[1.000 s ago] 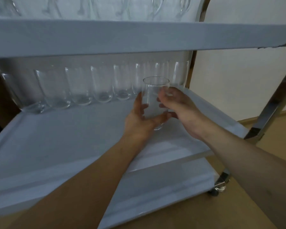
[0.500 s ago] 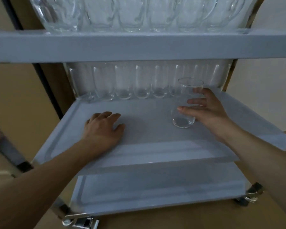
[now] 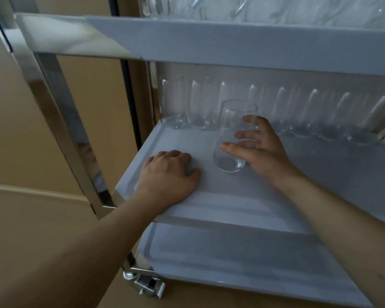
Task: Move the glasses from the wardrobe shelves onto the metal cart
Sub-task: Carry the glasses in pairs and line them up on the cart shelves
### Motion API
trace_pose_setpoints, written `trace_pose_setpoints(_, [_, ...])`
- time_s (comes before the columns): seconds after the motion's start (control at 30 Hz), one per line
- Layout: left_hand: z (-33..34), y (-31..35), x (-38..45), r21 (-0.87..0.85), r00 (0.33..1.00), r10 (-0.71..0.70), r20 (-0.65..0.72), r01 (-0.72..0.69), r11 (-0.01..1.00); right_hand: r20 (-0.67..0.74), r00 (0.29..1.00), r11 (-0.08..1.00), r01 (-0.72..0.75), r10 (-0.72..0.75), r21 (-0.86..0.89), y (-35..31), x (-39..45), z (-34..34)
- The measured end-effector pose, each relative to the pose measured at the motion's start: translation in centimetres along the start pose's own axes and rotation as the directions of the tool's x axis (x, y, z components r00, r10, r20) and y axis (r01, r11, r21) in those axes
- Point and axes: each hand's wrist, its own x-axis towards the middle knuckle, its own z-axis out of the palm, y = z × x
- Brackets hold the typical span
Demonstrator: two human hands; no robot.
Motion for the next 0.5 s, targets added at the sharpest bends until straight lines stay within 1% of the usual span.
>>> trace_pose_setpoints(0.1, [0.0, -0.1, -0.2, 0.039, 0.993, -0.109, -0.041, 0.11, 0.993, 0.012, 1.0, 1.0, 0.01, -0.01, 0.017, -0.4, 0.9, 2.6])
trace_pose_setpoints(0.17, [0.1, -0.2, -0.2, 0.05, 0.988, -0.153, -0.022, 0.154, 0.987, 0.03, 1.0, 1.0, 0.003, -0.003, 0.007, -0.9, 1.7, 3.9])
trace_pose_setpoints(0.37, [0.4, -0.4, 0.0, 0.025, 0.992, -0.12, -0.024, 0.121, 0.992, 0.039, 0.999, 0.998, 0.031, -0.029, -0.05, -2.8, 5.5, 8.8])
trace_pose_setpoints(0.5, [0.4, -0.4, 0.0, 0.004, 0.994, -0.105, -0.011, 0.105, 0.994, -0.031, 0.998, 0.998, 0.046, -0.047, -0.05, -3.1, 7.8, 12.6])
